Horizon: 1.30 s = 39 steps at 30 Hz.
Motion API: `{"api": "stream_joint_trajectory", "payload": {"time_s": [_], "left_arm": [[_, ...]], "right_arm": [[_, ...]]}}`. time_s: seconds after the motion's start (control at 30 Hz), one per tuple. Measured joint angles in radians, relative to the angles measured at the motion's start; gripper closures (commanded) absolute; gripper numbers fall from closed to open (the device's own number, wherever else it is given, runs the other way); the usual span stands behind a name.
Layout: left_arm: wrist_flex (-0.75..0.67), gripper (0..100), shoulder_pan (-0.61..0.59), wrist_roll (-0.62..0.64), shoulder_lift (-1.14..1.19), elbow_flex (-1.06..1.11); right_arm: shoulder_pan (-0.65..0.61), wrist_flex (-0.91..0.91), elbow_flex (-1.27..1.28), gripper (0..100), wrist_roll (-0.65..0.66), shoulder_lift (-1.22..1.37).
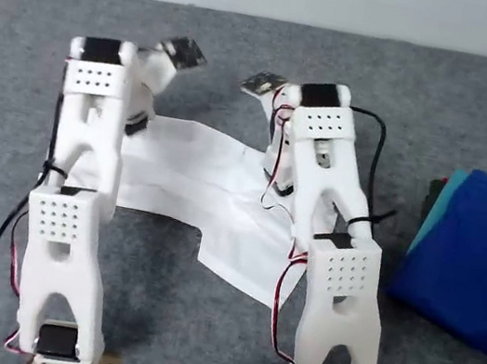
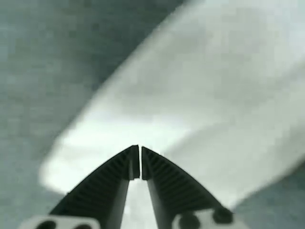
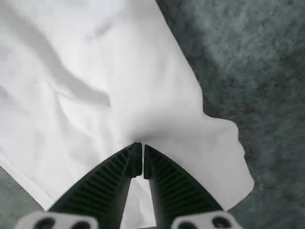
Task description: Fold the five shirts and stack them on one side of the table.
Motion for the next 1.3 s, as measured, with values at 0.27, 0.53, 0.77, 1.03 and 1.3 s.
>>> {"api": "stream_joint_trajectory", "payload": {"time_s": [0.27,0.53,0.77,1.03,1.3], "left_arm": [[0.0,98,-0.038,-0.006,-0.107,0.187],[0.0,98,-0.046,-0.006,-0.14,0.19],[0.0,98,-0.049,-0.006,-0.233,0.196],[0.0,98,-0.092,-0.012,-0.365,0.245],[0.0,98,-0.166,-0.012,-0.503,0.414]], "right_arm": [[0.009,0.002,-0.037,98.9,-0.032,0.0],[0.132,-0.229,-0.046,98.7,0.063,0.017],[0.183,-0.288,-0.104,98.9,0.098,0.038],[0.068,0.0,-0.245,99.0,0.057,0.012],[-0.034,0.003,-0.063,99.0,-0.048,0.005]]}}
